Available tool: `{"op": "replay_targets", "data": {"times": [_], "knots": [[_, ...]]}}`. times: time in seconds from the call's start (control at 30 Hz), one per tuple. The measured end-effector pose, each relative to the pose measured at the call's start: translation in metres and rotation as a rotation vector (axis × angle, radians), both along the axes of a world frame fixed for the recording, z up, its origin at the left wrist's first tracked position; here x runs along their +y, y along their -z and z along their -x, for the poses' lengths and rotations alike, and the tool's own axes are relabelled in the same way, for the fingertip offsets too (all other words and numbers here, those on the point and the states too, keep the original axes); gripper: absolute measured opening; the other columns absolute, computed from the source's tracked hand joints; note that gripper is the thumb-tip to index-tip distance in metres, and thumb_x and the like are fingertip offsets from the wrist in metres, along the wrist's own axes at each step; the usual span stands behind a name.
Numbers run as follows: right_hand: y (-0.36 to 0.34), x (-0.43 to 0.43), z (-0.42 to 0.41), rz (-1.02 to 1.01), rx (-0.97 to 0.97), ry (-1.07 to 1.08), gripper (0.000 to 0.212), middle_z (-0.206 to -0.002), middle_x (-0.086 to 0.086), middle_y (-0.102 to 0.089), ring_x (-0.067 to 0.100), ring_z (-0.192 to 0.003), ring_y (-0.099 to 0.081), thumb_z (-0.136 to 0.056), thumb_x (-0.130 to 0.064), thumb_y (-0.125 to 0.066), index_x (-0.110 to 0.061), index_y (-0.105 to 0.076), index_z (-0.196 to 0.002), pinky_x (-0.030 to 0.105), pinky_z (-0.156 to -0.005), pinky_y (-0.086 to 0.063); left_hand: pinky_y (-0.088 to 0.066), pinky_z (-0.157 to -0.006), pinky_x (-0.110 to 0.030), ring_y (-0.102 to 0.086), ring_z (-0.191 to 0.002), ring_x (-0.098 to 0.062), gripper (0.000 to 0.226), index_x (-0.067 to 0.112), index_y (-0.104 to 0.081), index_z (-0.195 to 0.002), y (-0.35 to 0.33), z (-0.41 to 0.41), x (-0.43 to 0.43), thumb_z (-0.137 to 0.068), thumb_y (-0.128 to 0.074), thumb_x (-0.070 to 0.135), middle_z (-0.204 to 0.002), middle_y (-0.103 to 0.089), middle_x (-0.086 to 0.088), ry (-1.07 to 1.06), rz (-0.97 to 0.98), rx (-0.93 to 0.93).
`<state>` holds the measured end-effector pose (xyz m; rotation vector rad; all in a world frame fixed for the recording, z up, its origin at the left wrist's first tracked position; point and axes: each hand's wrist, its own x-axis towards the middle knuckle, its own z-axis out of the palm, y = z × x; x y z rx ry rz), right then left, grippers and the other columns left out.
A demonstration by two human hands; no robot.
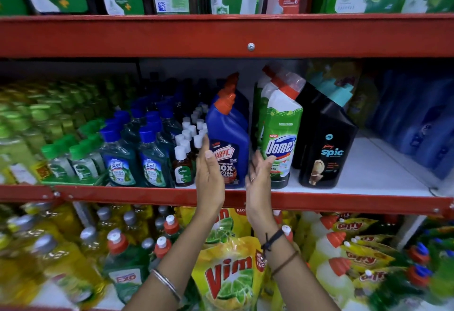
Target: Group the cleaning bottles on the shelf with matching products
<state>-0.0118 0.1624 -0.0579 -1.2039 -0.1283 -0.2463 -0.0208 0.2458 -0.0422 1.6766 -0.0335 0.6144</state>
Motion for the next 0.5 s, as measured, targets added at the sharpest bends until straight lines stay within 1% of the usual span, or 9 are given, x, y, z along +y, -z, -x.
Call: {"op": "replay_targets", "data": {"times": [0.03, 0.13, 0.23, 0.3, 0.37, 0.4, 0.43, 0.47, 0.5], "knots": [[-0.001, 0.0, -0.001, -0.037, 0.02, -0.011, 0.091, -0.154, -0.002, -0.033, 0.009, -0.14, -0.033, -0.073, -0.078, -0.018, -0.024, -0.03, -0.145, 0.03, -0.114, -0.027, -0.023, -0.119, -0.042, -0.02, -0.136, 0.0, 0.048, 0.046, -0.016, -0.145, -0.001, 0.001, 0.0, -0.097, -0.014, 0.048, -0.144, -0.018, 0.027, 0.017, -0.01, 0.005], [-0.003, 0.001, -0.004, -0.04, 0.029, -0.027, 0.092, -0.15, 0.0, -0.042, 0.011, -0.136, -0.039, -0.071, -0.077, -0.018, -0.021, -0.039, -0.141, 0.028, -0.11, -0.033, -0.026, -0.118, -0.046, -0.022, -0.142, -0.006, 0.047, 0.048, -0.015, -0.144, -0.002, 0.003, 0.002, -0.097, -0.015, 0.049, -0.143, -0.02, 0.027, 0.031, -0.016, 0.02], [-0.006, -0.003, -0.005, -0.036, 0.039, -0.034, 0.09, -0.145, 0.001, -0.048, 0.013, -0.13, -0.046, -0.072, -0.074, -0.018, -0.02, -0.043, -0.14, 0.019, -0.096, -0.041, -0.027, -0.118, -0.047, -0.023, -0.144, -0.011, 0.047, 0.047, -0.016, -0.145, -0.003, 0.006, 0.001, -0.098, -0.015, 0.048, -0.149, -0.023, 0.021, 0.03, -0.032, 0.031], [-0.007, -0.006, -0.007, -0.005, 0.037, -0.042, 0.088, -0.145, 0.002, -0.048, 0.014, -0.131, -0.046, -0.074, -0.074, -0.019, -0.021, -0.044, -0.139, 0.023, -0.099, -0.041, -0.027, -0.118, -0.047, -0.024, -0.144, -0.012, 0.047, 0.047, -0.017, -0.145, -0.004, 0.007, 0.002, -0.098, -0.015, 0.048, -0.156, -0.023, 0.013, 0.027, -0.03, 0.029], [-0.012, -0.008, -0.005, 0.018, 0.055, -0.063, 0.087, -0.144, 0.001, -0.047, 0.013, -0.13, -0.046, -0.074, -0.073, -0.019, -0.019, -0.044, -0.139, 0.021, -0.098, -0.041, -0.03, -0.116, -0.048, -0.026, -0.142, -0.011, 0.048, 0.048, -0.017, -0.143, -0.004, 0.005, 0.003, -0.096, -0.016, 0.051, -0.157, -0.024, 0.01, 0.017, -0.031, 0.043], [-0.014, -0.009, -0.004, 0.033, 0.059, -0.057, 0.086, -0.143, 0.001, -0.048, 0.012, -0.128, -0.047, -0.075, -0.071, -0.021, -0.017, -0.044, -0.139, 0.02, -0.096, -0.041, -0.03, -0.116, -0.047, -0.026, -0.141, -0.008, 0.049, 0.048, -0.016, -0.144, -0.005, 0.007, 0.001, -0.095, -0.017, 0.052, -0.157, -0.023, 0.009, 0.007, -0.042, 0.042], [-0.01, -0.012, -0.002, 0.016, 0.042, -0.046, 0.085, -0.141, 0.001, -0.05, 0.011, -0.126, -0.049, -0.077, -0.069, -0.023, -0.014, -0.045, -0.138, 0.021, -0.097, -0.043, -0.028, -0.117, -0.044, -0.023, -0.14, -0.001, 0.048, 0.047, -0.015, -0.144, -0.002, 0.008, -0.001, -0.096, -0.019, 0.051, -0.158, -0.021, 0.009, 0.006, -0.047, 0.006], [-0.012, -0.015, 0.007, 0.046, 0.014, -0.008, 0.08, -0.138, 0.002, -0.054, 0.009, -0.124, -0.052, -0.08, -0.067, -0.025, -0.013, -0.049, -0.135, 0.023, -0.1, -0.043, -0.025, -0.118, -0.04, -0.017, -0.139, 0.007, 0.048, 0.046, -0.013, -0.145, -0.002, 0.011, -0.006, -0.098, -0.023, 0.048, -0.159, -0.016, 0.008, -0.019, -0.087, -0.049], [-0.009, -0.02, 0.011, 0.082, -0.017, 0.073, 0.073, -0.133, 0.002, -0.059, 0.006, -0.121, -0.054, -0.085, -0.064, -0.028, -0.014, -0.054, -0.13, 0.024, -0.103, -0.043, -0.021, -0.119, -0.037, -0.009, -0.14, 0.01, 0.048, 0.044, -0.012, -0.145, 0.0, 0.014, -0.011, -0.099, -0.026, 0.045, -0.161, -0.01, 0.008, -0.037, -0.15, -0.108]]}}
